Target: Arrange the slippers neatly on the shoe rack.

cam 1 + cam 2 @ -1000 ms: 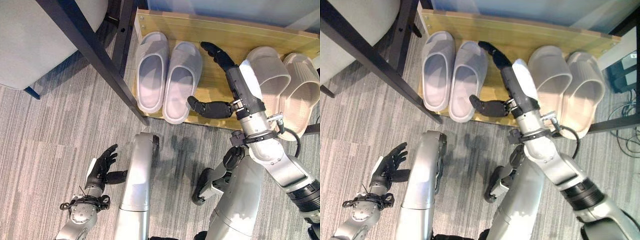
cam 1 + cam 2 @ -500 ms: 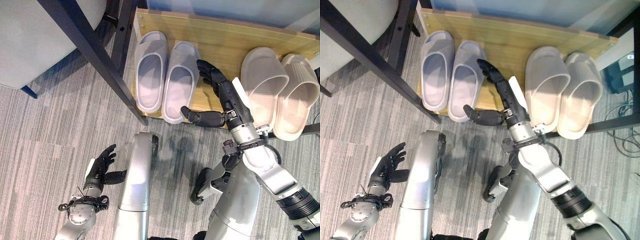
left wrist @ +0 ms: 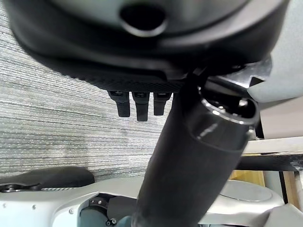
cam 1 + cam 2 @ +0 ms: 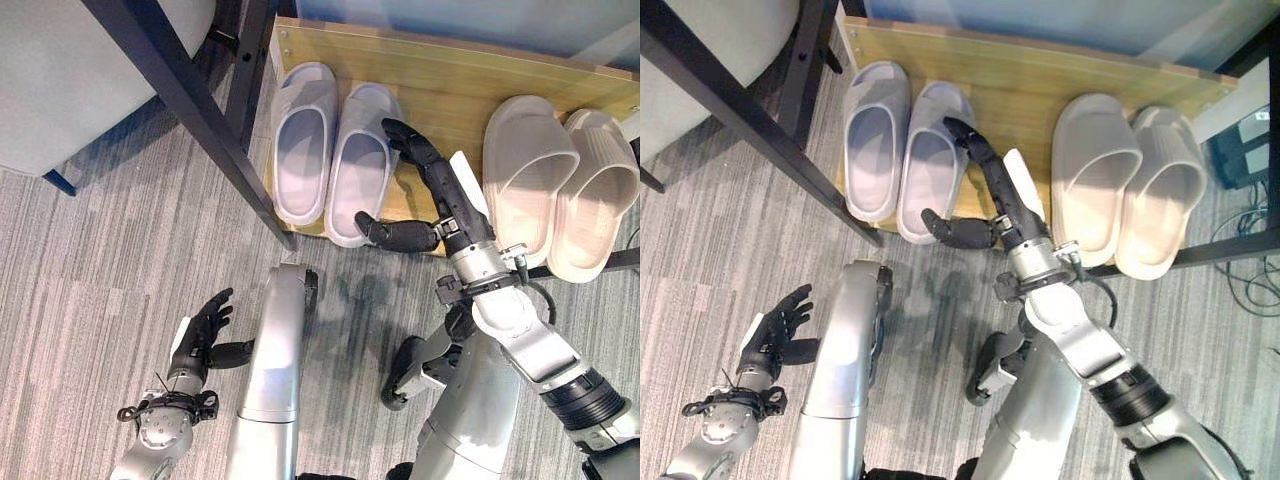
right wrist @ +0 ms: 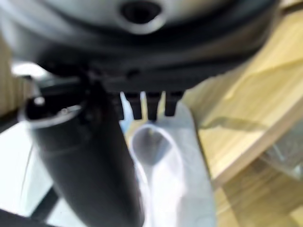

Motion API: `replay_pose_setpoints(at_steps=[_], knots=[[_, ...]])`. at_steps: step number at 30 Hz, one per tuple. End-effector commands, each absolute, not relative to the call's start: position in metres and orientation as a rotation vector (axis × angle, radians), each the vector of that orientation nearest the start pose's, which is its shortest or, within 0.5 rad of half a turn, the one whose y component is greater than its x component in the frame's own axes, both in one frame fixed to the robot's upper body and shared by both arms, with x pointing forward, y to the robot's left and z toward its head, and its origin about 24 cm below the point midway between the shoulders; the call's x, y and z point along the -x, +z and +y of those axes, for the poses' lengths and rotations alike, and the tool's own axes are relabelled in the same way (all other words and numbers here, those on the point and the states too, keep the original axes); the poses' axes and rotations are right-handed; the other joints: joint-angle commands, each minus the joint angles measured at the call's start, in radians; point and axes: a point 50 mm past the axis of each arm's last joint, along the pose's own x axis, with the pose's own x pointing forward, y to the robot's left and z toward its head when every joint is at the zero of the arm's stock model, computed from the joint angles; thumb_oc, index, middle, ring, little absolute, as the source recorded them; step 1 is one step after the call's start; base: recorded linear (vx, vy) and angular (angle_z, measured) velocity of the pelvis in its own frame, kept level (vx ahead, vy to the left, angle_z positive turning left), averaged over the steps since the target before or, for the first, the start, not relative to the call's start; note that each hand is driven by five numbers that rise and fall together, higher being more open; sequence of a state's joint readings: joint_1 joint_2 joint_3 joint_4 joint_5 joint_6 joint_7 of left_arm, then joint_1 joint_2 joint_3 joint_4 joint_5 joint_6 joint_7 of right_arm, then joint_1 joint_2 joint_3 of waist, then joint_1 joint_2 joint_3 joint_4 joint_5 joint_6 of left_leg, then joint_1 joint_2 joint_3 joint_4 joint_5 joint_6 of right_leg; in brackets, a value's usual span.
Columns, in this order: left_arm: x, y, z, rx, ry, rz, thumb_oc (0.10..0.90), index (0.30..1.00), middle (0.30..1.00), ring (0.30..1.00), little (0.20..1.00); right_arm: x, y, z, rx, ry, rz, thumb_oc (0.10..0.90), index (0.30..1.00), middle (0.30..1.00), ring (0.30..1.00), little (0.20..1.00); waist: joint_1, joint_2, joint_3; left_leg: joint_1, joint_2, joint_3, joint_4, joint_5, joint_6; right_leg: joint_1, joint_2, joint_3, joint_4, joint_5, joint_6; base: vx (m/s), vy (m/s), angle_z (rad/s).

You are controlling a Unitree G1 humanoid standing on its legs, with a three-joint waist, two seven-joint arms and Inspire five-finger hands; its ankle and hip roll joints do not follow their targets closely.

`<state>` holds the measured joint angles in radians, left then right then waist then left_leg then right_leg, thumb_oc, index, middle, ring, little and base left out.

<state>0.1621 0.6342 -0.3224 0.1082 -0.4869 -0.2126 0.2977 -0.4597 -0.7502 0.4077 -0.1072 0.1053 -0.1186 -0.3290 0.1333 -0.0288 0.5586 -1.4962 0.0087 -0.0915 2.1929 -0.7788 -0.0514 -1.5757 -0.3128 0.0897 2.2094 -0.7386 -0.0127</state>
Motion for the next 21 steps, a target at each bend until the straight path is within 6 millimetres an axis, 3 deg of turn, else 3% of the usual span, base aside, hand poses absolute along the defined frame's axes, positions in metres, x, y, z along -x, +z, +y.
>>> replay_pose_setpoints(at_steps=[1, 21], knots=[[-0.220, 0.020, 0.200, -0.097, 0.012, 0.062, 0.800, 0.900, 0.900, 0.900, 0.900, -0.293, 0.237, -0.146, 0.589, 0.078, -0.878, 0.800, 0.900, 0.900, 0.900, 0.900, 0.029, 0.013, -0.039, -0.074, -0.036, 0.046, -0.104, -0.022, 0.006, 0.032, -0.022, -0.007, 0.069, -0.010, -0.061, 0.00, 0.000, 0.00], [-0.217, 0.013, 0.196, -0.095, -0.008, 0.091, 0.800, 0.900, 0.900, 0.900, 0.900, -0.323, 0.244, -0.149, 0.711, -0.098, -0.861, 0.800, 0.900, 0.900, 0.900, 0.900, 0.056, 0.050, -0.039, -0.074, -0.050, 0.040, -0.098, -0.022, 0.007, 0.050, -0.034, -0.015, 0.077, -0.013, -0.064, 0.00, 0.000, 0.00]])
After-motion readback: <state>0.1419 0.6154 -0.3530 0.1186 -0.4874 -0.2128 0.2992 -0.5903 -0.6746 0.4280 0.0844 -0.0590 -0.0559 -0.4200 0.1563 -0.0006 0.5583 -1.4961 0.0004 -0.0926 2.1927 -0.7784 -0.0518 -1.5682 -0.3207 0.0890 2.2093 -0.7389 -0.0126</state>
